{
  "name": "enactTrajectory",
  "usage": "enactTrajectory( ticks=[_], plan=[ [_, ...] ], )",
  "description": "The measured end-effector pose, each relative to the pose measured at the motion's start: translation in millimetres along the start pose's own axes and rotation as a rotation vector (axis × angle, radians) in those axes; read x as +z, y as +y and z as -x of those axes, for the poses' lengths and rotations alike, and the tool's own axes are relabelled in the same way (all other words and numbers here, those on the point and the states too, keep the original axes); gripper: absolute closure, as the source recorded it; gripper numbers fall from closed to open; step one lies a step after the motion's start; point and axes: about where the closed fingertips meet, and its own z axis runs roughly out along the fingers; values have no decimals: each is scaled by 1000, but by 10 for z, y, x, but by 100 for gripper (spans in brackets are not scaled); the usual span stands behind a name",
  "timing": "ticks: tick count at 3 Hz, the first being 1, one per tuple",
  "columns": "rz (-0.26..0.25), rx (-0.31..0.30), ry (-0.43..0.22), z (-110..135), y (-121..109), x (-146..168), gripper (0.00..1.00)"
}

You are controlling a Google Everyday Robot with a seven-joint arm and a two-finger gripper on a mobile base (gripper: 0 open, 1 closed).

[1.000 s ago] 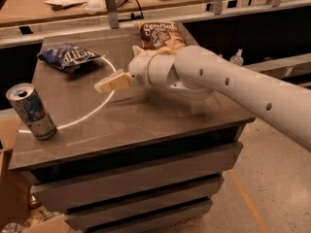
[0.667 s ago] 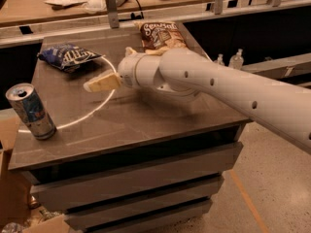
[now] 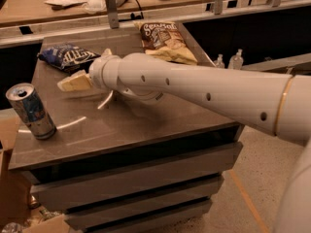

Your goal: Move blue chip bag near brown chip bag

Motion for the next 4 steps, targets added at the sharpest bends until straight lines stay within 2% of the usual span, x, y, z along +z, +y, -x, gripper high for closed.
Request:
enactTrajectory(
  ticks=[2,4],
  plan=[
    [-28,-60,-32,127,54,474,0],
    [-22,-97,-31,105,29,708,50]
  ],
)
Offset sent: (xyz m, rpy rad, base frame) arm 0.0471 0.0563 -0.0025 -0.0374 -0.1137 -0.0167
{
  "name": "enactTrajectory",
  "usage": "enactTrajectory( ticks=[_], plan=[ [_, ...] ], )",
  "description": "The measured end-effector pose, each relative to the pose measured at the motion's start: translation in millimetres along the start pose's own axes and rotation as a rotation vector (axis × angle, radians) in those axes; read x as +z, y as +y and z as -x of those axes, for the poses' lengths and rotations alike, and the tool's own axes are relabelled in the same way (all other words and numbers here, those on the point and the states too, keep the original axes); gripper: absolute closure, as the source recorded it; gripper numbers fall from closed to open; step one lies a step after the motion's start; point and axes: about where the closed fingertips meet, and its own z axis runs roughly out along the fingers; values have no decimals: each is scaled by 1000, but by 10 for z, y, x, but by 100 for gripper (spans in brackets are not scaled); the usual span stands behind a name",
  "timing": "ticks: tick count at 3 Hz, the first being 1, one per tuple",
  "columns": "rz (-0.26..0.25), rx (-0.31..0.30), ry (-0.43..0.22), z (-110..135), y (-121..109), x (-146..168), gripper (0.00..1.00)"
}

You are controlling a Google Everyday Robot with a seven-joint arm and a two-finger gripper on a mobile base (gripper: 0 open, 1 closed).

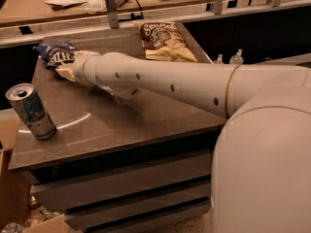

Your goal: Move blue chip bag near brown chip bag

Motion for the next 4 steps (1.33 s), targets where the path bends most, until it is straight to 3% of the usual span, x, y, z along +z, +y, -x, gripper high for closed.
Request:
enactTrajectory(
  ticks=[2,4],
  plan=[
    [9,-4,-4,11,9,20,96],
    [-8,-17,2,25,-69,-84,100]
  ],
)
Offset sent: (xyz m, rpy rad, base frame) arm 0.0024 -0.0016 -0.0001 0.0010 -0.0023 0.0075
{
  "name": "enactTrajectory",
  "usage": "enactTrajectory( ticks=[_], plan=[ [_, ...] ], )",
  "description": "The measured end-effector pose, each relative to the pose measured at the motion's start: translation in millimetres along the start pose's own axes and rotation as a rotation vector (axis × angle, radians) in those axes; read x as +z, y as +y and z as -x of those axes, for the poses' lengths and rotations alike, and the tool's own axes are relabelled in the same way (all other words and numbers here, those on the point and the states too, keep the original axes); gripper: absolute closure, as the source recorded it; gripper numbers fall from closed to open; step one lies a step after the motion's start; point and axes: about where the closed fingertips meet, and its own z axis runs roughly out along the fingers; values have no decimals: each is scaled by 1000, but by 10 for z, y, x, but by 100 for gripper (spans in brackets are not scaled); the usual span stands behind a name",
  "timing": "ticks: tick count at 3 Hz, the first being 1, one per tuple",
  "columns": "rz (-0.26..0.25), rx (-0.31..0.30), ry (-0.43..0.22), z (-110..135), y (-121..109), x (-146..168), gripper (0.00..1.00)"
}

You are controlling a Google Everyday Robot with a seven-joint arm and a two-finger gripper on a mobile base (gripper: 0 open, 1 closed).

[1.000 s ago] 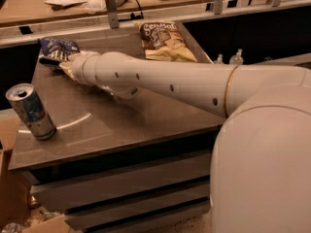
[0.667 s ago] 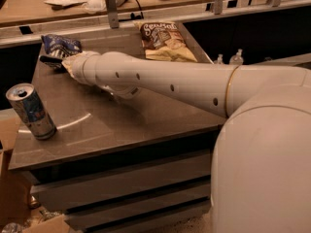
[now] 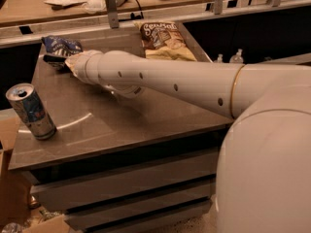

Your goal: Move blue chip bag near brown chip bag

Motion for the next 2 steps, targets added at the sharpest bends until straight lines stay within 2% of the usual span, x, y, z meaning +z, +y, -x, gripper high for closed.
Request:
enactTrajectory(
  ticks=[2],
  plan=[
    [-158,-9,50,-76,-280,-474,100]
  ],
)
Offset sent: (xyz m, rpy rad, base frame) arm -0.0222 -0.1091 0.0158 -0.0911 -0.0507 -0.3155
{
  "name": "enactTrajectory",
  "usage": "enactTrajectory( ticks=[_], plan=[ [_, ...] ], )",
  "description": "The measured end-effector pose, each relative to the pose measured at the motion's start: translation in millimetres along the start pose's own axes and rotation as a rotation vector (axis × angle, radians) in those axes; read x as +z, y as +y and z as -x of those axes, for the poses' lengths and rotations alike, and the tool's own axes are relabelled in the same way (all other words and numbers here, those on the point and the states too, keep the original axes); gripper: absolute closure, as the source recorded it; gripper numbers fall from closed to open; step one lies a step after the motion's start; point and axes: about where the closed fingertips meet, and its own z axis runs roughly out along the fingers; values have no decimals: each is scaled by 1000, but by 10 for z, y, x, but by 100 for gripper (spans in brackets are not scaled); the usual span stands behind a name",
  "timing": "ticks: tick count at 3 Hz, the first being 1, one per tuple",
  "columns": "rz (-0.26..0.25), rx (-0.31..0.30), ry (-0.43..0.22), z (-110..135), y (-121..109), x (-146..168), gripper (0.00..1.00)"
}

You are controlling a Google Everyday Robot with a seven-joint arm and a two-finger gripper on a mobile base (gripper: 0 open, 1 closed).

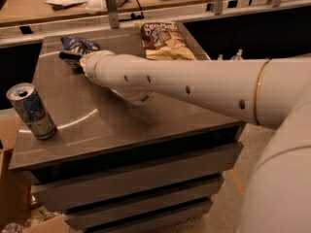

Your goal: Move blue chip bag near brown chip bag

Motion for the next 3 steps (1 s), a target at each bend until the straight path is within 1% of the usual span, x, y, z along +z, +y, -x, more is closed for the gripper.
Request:
enactTrajectory(
  ticks=[1,2,3],
  plan=[
    [-131,-16,50,-154,-256,-441,100],
    [-222,-18,94,-275,-394,-775,100],
    [-298,-17,130,-359,-504,-1037,100]
  ],
)
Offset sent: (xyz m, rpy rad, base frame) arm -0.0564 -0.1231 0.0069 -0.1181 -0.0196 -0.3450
